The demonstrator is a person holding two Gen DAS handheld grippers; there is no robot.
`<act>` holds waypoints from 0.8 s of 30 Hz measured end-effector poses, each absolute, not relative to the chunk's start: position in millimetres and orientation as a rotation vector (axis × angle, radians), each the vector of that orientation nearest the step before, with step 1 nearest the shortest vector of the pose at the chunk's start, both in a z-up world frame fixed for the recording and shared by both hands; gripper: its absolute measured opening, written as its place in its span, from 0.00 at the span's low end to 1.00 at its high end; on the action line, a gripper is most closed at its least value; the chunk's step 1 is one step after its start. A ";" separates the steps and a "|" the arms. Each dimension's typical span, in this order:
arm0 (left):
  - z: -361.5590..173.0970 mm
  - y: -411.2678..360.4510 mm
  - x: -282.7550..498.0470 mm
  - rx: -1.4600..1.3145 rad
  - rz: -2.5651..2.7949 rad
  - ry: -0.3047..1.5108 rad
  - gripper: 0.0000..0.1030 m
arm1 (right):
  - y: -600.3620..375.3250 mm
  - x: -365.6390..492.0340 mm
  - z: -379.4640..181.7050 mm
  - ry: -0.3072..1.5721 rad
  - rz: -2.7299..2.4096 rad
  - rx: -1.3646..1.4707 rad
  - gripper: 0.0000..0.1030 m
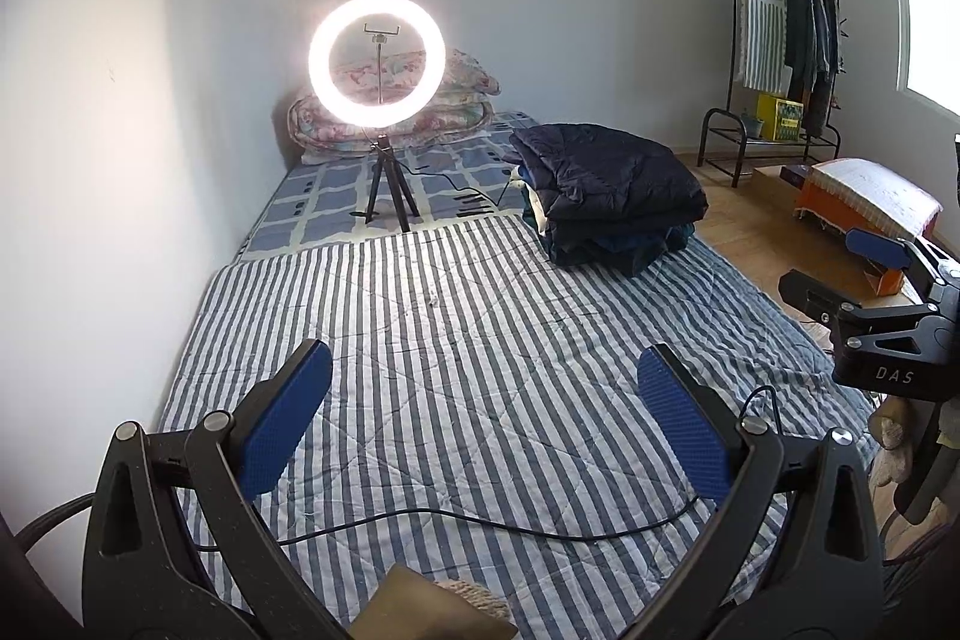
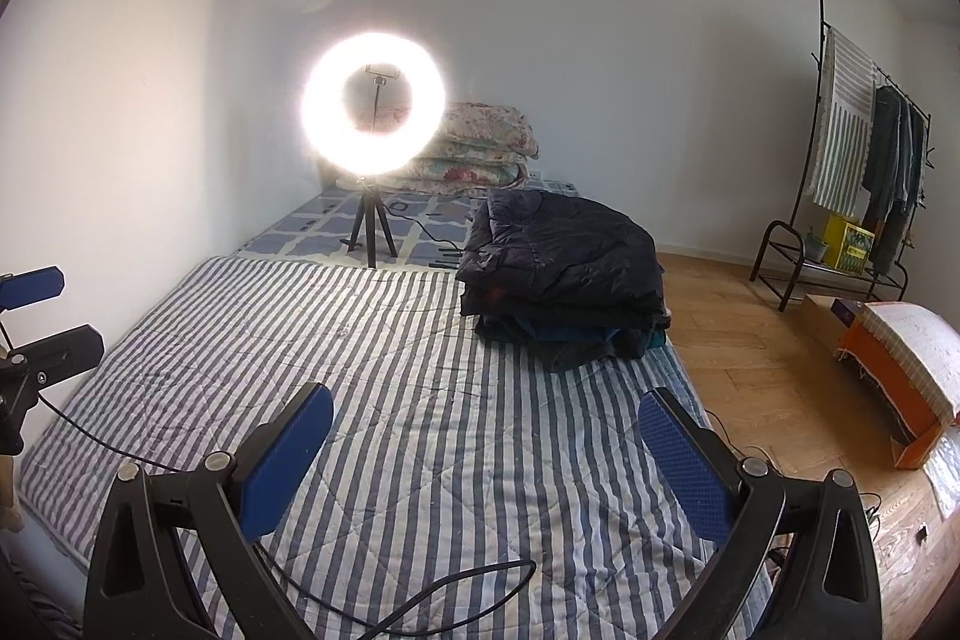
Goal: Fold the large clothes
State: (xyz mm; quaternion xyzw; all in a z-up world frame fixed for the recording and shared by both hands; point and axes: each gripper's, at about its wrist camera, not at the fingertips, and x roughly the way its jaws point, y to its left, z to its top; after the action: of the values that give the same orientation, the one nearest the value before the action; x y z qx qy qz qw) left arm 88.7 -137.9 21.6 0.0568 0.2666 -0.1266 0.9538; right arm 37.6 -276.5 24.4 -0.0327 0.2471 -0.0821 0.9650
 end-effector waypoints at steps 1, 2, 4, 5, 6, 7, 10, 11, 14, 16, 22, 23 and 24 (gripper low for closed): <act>21.7 -138.3 88.1 0.117 -0.257 0.540 1.00 | -277.6 37.5 24.8 0.500 -0.166 -0.064 1.00; 21.6 -138.5 88.2 0.116 -0.254 0.540 1.00 | -278.3 37.2 25.2 0.499 -0.166 -0.061 1.00; 21.6 -138.7 88.2 0.115 -0.255 0.541 1.00 | -278.8 36.8 25.8 0.497 -0.167 -0.059 1.00; 21.6 -138.6 88.1 0.113 -0.257 0.543 1.00 | -278.9 36.7 26.3 0.496 -0.168 -0.058 1.00; 21.6 -138.7 87.9 0.112 -0.257 0.543 1.00 | -279.0 36.5 26.5 0.495 -0.167 -0.056 1.00; 21.5 -138.9 87.6 0.112 -0.257 0.542 1.00 | -279.3 36.4 26.8 0.495 -0.167 -0.055 1.00; 23.4 -138.8 87.7 0.114 -0.256 0.540 1.00 | -279.0 37.0 26.7 0.496 -0.165 -0.057 1.00; 23.4 -138.9 87.8 0.114 -0.257 0.541 1.00 | -278.6 37.2 26.6 0.496 -0.165 -0.058 1.00; 23.5 -138.9 87.5 0.116 -0.256 0.540 1.00 | -277.9 36.9 26.6 0.495 -0.165 -0.062 1.00; 23.4 -139.0 87.7 0.114 -0.256 0.540 1.00 | -277.5 36.7 26.2 0.495 -0.164 -0.063 1.00; 22.4 -138.6 87.9 0.114 -0.256 0.540 1.00 | -277.9 36.4 25.8 0.497 -0.164 -0.060 1.00; 22.6 -139.0 87.6 0.114 -0.256 0.540 1.00 | -277.9 36.4 25.7 0.497 -0.165 -0.060 1.00; 23.9 -139.0 87.6 0.114 -0.257 0.540 1.00 | -278.0 36.4 25.7 0.497 -0.165 -0.060 1.00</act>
State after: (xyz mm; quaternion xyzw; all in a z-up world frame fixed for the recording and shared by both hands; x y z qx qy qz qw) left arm 87.6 -139.0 23.9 0.0561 0.2659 -0.1264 0.9540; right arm 36.4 -278.0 25.7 -0.0296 0.2455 -0.0816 0.9655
